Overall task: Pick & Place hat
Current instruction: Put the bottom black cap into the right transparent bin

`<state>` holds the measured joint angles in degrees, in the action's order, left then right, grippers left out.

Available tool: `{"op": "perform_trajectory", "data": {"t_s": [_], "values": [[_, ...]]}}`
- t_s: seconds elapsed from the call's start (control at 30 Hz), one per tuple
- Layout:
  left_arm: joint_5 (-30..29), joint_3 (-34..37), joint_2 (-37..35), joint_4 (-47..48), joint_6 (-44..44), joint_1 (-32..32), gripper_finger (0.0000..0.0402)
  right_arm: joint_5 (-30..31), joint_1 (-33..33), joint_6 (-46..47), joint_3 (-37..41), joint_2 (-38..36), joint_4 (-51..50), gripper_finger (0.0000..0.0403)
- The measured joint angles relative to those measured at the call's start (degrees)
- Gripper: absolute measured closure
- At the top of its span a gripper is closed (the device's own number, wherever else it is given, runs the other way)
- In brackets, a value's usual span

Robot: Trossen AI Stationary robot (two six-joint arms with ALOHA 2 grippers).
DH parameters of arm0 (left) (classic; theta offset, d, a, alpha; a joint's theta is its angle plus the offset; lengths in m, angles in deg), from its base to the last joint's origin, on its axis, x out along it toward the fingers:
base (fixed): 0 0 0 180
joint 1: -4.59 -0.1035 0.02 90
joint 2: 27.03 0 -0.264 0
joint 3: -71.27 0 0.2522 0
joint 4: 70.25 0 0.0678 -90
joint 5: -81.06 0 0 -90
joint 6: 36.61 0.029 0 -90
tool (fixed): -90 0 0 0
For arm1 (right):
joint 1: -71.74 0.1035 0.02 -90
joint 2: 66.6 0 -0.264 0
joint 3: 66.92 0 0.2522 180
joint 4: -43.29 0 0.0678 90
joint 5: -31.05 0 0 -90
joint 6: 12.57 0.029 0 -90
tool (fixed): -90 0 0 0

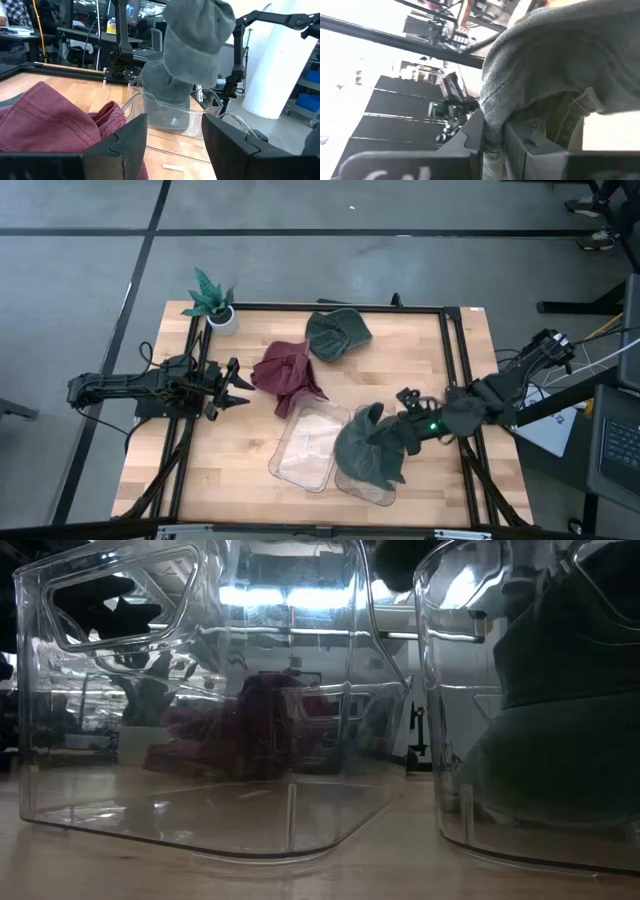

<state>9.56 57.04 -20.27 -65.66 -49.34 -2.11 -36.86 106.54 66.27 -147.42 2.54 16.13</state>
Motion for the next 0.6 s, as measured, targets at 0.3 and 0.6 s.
{"op": "perform_trajectory", "data": {"t_s": [0.3,0.6], "values": [[0.01,0.0,0.02,0.02,0.0,0.02,0.0217,0.25,3.23,8.11,0.02,3.31,-3.48,0.036],[0.01,0.0,0.0,0.02,0.0,0.01,0.0217,0.26,5.35,15.02,0.27,3.2,-16.92,0.0359]]}}
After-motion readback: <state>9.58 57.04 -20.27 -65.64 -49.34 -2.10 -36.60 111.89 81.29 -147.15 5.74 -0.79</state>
